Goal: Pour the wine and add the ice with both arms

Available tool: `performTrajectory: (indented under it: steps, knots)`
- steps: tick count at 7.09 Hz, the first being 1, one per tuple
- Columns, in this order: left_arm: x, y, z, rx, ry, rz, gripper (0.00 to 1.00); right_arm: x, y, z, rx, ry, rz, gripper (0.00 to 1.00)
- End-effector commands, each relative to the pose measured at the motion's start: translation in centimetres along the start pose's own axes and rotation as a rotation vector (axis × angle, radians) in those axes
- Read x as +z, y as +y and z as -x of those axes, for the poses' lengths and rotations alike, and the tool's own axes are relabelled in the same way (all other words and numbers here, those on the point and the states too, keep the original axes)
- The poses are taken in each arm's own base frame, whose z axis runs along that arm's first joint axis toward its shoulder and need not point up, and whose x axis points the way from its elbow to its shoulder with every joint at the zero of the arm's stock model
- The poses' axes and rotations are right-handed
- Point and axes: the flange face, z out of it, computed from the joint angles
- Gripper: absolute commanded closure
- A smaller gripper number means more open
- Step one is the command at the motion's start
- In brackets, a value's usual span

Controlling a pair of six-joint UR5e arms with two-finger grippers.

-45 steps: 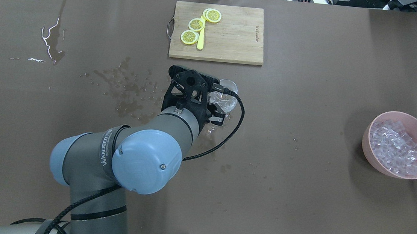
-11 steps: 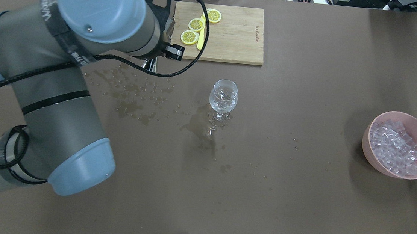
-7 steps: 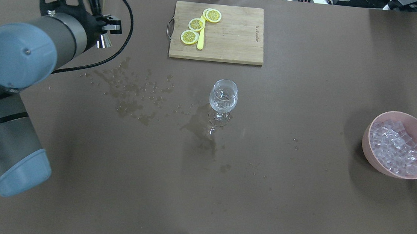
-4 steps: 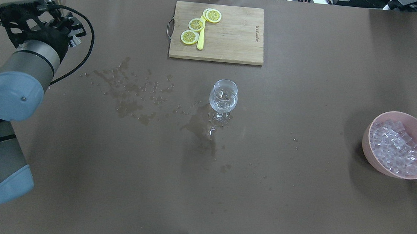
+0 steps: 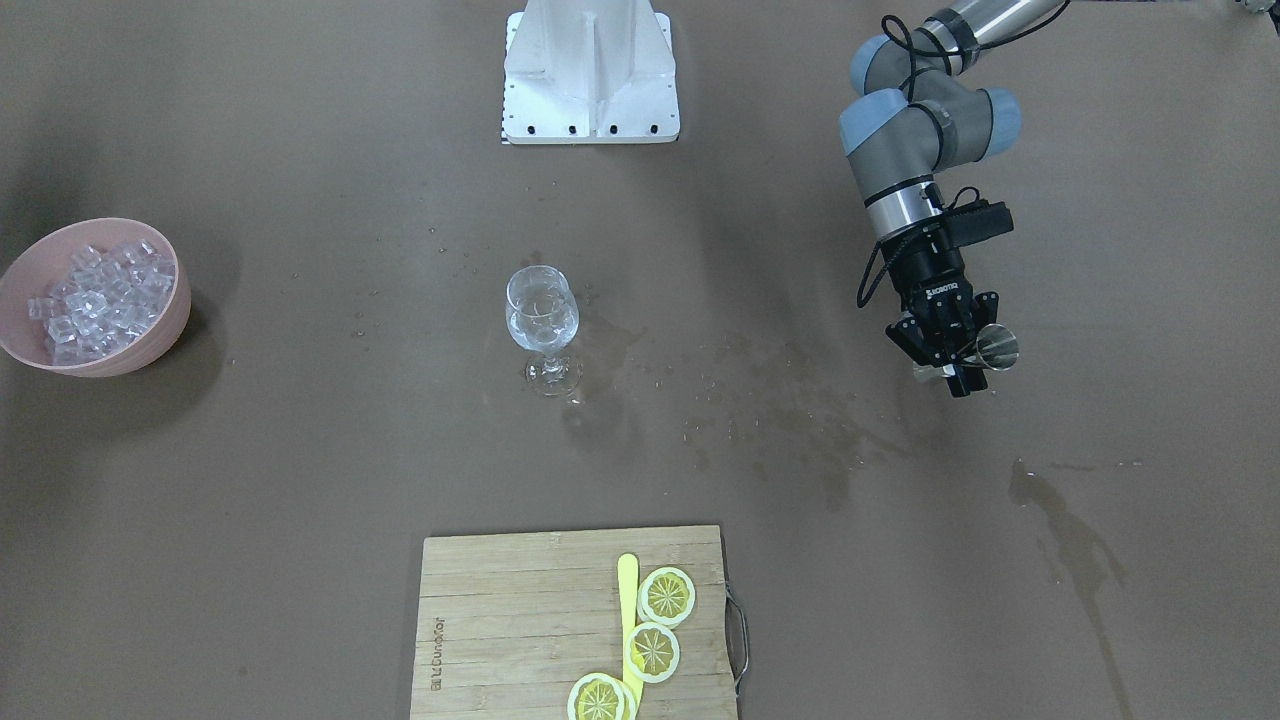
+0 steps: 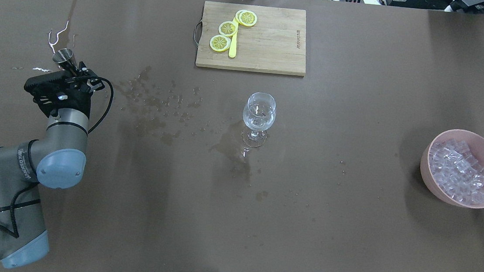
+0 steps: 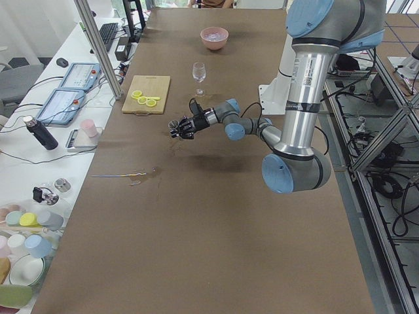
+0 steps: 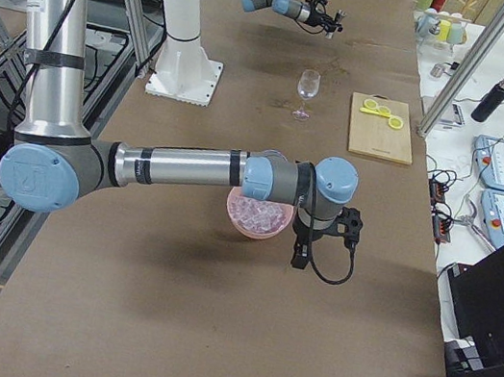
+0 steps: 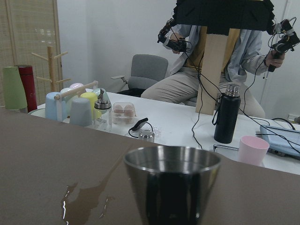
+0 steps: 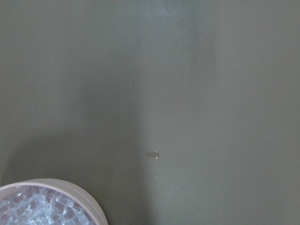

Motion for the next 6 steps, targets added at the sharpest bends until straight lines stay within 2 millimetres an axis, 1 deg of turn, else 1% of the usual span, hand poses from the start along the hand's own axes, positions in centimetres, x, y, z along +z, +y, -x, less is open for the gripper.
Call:
performTrajectory:
  steps: [1,3,5,6]
  knots:
    - [0.9,2.8,1.5,0.028,-0.02,-0.05,1.0,0.0,0.0,0.0,0.001,-0.002,0.001,0.0]
    - [1.1,4.5,2.2,0.048,-0.02,-0.096,1.0,0.0,0.0,0.0,0.0,-0.002,0.0,0.0]
    - [0.9,5.7,2.2,0.041,-0.015,-0.105,1.0,0.0,0.0,0.0,0.0,-0.002,0.0,0.0]
    - [1.1,6.2,2.6,0.046,-0.02,-0.104,1.0,0.0,0.0,0.0,0.001,-0.002,0.001,0.0]
